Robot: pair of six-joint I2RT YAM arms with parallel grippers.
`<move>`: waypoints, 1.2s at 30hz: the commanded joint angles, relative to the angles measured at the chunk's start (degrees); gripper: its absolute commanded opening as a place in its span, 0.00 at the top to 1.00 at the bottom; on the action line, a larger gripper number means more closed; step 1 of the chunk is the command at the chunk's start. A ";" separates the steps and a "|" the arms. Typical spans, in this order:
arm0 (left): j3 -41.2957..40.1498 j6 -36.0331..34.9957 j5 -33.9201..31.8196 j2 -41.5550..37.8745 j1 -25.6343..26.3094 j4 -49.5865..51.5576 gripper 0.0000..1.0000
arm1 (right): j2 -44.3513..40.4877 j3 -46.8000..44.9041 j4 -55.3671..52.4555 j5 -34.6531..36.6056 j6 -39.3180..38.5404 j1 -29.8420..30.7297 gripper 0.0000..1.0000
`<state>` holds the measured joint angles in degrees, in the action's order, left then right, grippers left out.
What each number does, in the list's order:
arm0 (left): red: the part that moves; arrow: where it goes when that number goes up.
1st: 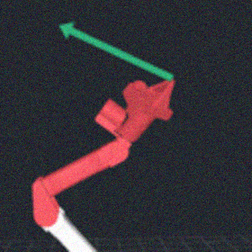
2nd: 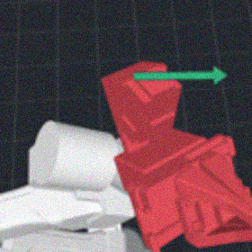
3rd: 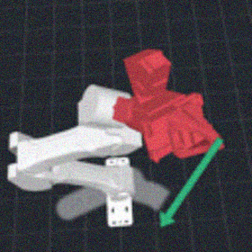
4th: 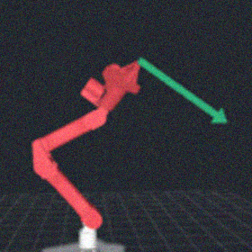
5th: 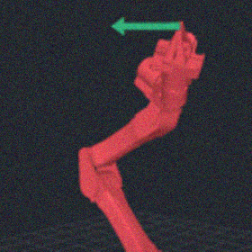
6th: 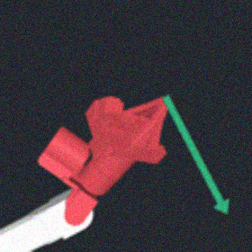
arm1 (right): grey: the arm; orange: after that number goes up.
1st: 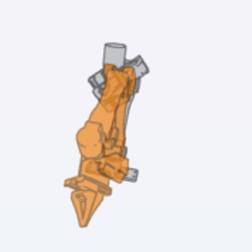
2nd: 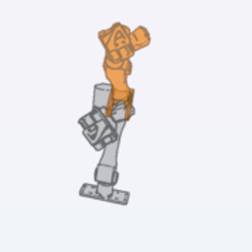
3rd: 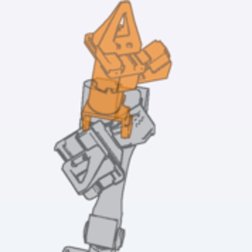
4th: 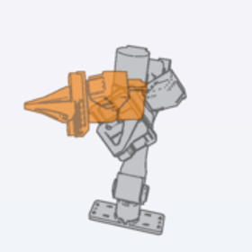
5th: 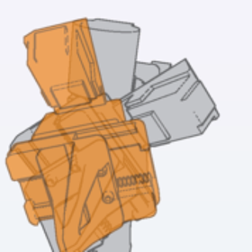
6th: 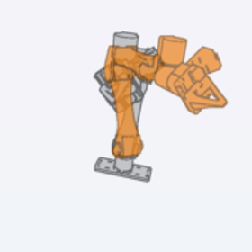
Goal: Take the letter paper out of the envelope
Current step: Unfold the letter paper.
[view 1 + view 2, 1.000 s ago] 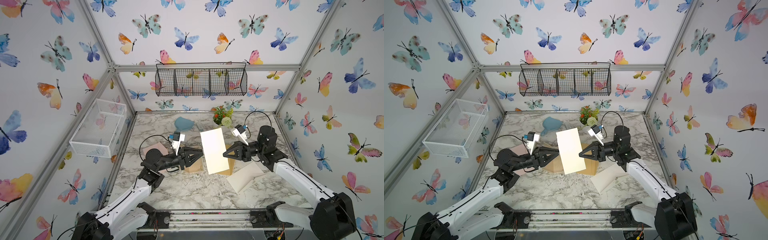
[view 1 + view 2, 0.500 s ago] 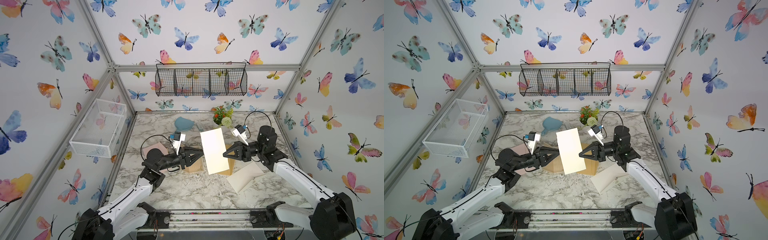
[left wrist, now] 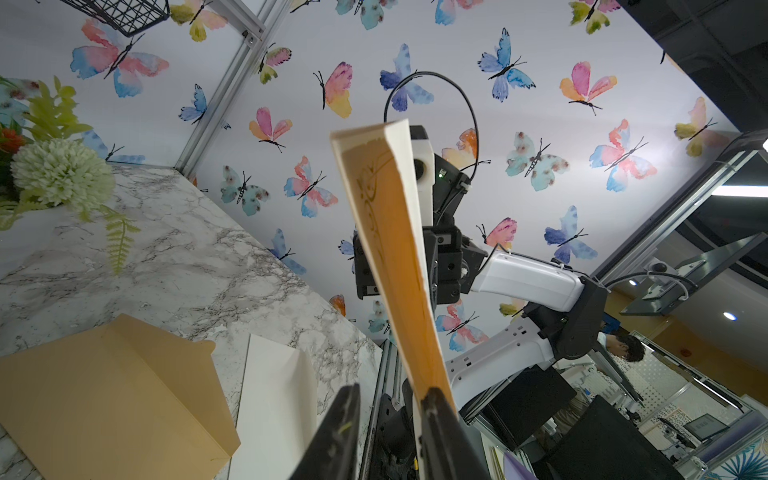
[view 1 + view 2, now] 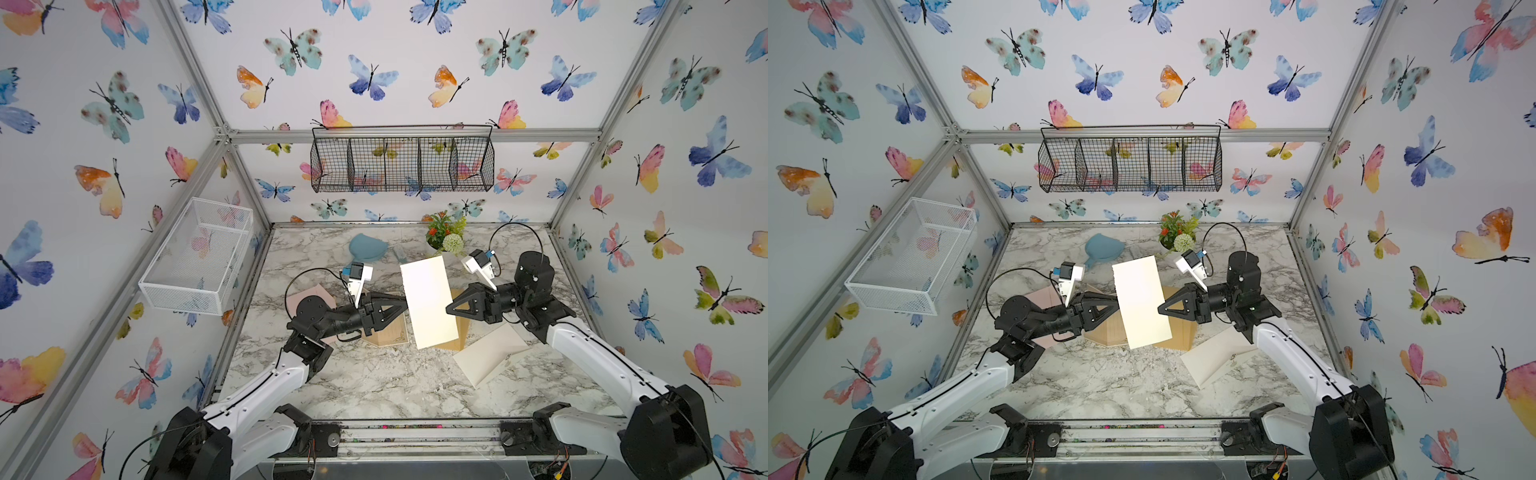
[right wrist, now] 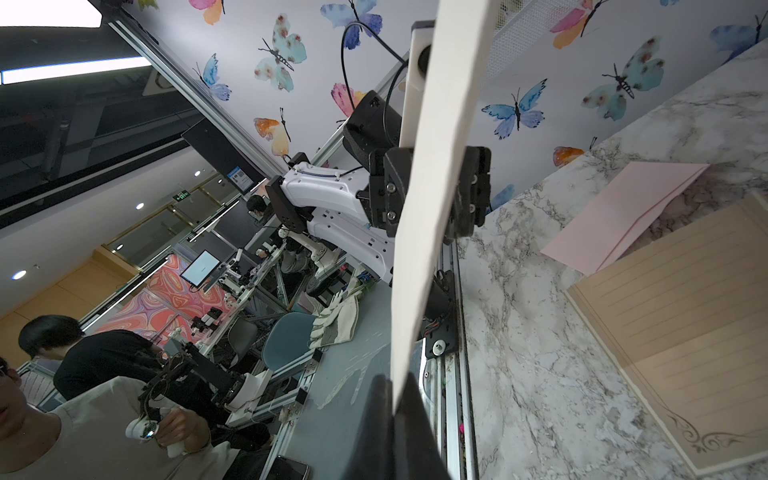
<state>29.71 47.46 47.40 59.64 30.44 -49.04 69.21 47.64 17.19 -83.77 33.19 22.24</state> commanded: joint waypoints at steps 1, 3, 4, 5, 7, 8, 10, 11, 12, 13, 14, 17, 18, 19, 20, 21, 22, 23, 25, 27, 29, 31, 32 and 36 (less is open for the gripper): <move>0.90 0.31 1.29 0.43 0.12 -2.31 0.69 | 0.78 0.27 1.17 -0.17 -0.12 0.46 0.99; 1.05 0.31 1.21 0.78 0.23 -2.34 0.69 | 1.01 0.02 1.26 -0.08 -0.10 0.44 0.99; 1.13 0.29 1.21 0.99 0.37 -2.38 0.69 | 1.18 -0.08 1.34 -0.02 -0.14 0.46 0.99; 1.24 0.33 1.21 1.25 0.52 -2.54 0.69 | 1.34 -0.17 1.35 0.01 -0.14 0.45 0.99; 1.45 0.26 1.21 1.83 0.83 -2.80 0.69 | 1.61 -0.35 1.30 -0.08 -0.14 0.44 0.99; 1.49 0.35 1.21 2.17 0.98 -3.03 0.69 | 1.72 -0.44 1.42 -0.16 -0.14 0.45 0.99; 1.64 0.65 1.21 2.71 1.29 -3.71 0.69 | 2.02 -0.66 1.44 -0.17 -0.22 0.44 0.99; 1.58 0.86 1.18 2.97 1.45 -4.25 0.69 | 2.15 -0.78 1.44 -0.17 -0.23 0.45 0.99; 1.64 1.12 1.13 3.16 1.62 -4.69 0.69 | 2.37 -0.88 1.39 -0.17 -0.29 0.44 0.99; 1.78 1.30 1.12 3.35 1.85 -4.99 0.69 | 2.55 -1.03 1.37 -0.17 -0.36 0.44 0.99; 2.03 1.40 1.12 3.55 2.16 -5.19 0.69 | 2.74 -1.14 1.44 -0.08 -0.45 0.47 0.99; 2.62 1.25 1.12 3.99 3.07 -5.19 0.71 | 3.36 -1.41 1.51 -0.08 -0.71 0.45 0.99; 2.80 1.23 1.20 4.12 3.27 -5.21 0.73 | 3.64 -1.48 1.52 -0.07 -0.80 0.44 0.99; 2.95 1.23 1.21 4.17 3.48 -5.20 0.78 | 3.86 -1.49 1.47 -0.08 -0.83 0.44 0.99; 2.90 1.23 1.12 4.17 3.57 -5.20 0.86 | 4.17 -1.56 1.47 -0.08 -0.91 0.44 0.99; 2.92 1.19 0.99 4.17 3.66 -5.19 0.92 | 4.39 -1.58 1.44 -0.16 -0.93 0.47 0.99; 2.81 1.14 0.80 4.17 3.67 -5.19 0.97 | 4.57 -1.58 1.22 -0.17 -1.00 0.44 0.98; 2.72 1.16 0.56 4.04 3.71 -5.07 0.99 | 4.85 -1.45 0.92 -0.04 -1.20 0.45 0.88; 2.55 0.85 -0.31 3.53 3.68 -4.18 1.00 | 4.98 -0.87 -1.12 0.33 -2.52 0.45 0.60; 3.00 -0.30 -2.06 2.76 3.67 -0.83 1.00 | 4.78 0.34 -5.12 0.93 -5.04 0.44 0.47; 3.84 -2.29 -3.67 1.92 3.73 3.68 1.00 | 4.29 2.19 -10.17 2.96 -7.09 0.48 0.45; 4.08 -3.65 -5.20 1.01 3.67 6.37 1.00 | 3.54 3.94 -13.59 5.90 -7.51 0.49 0.44; 4.23 -4.17 -6.38 0.46 3.69 7.97 1.00 | 3.01 4.80 -15.49 8.29 -7.68 0.46 0.43; 5.94 -7.26 -12.26 -1.60 3.71 16.73 1.00 | 0.73 7.38 -22.63 19.72 -8.49 0.44 0.38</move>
<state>33.32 44.05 40.40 60.07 33.98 -39.29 72.20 52.84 1.61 -73.25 26.85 22.24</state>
